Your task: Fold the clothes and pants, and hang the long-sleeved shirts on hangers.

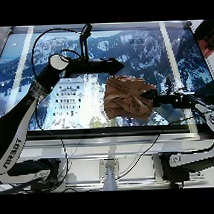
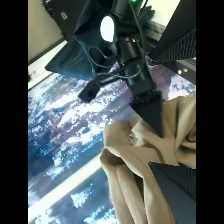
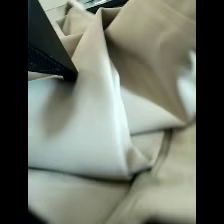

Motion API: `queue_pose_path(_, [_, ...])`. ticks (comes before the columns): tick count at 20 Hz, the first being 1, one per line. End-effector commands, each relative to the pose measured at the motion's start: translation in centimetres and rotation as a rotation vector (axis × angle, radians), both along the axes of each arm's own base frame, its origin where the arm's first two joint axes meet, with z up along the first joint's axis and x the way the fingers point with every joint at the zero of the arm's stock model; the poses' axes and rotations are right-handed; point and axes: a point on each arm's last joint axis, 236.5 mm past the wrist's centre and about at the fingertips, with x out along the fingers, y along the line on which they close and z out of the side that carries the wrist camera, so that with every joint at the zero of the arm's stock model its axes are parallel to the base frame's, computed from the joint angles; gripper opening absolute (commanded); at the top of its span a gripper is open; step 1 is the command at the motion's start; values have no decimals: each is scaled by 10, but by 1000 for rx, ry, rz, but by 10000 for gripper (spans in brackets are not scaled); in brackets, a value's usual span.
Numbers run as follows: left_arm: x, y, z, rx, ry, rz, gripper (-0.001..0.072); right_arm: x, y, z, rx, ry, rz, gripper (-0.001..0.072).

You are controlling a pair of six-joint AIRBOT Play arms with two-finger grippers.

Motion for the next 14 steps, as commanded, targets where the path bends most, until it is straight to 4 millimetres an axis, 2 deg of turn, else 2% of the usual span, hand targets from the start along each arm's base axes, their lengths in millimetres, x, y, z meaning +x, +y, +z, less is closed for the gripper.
queue_pose_path(1, [0,0,0,0,-1,0,691,7,25,6,-5,-32,44,620])
queue_pose_path(2, [0,0,0,0,-1,0,691,10,31,5,-22,-30,44,610])
queue_pose_path(3, [0,0,0,0,-1,0,691,13,37,3,-34,-20,38,529])
queue_pose_path(4, [0,0,0,0,-2,0,691,15,42,3,-43,-24,43,403])
queue_pose_path(6, [0,1,0,1,-2,1,691,18,57,9,-43,-48,73,23])
queue_pose_path(8, [3,3,0,1,-3,6,691,28,70,28,1,-82,79,11])
queue_pose_path(10, [11,13,0,1,-3,31,691,45,83,69,135,-133,57,10])
queue_pose_path(12, [24,30,3,-2,-5,69,691,65,93,135,318,-274,59,10])
queue_pose_path(13, [28,38,5,-3,-7,82,686,73,92,178,433,-370,53,10])
queue_pose_path(14, [29,45,7,-2,-6,85,608,79,87,219,546,-458,44,10])
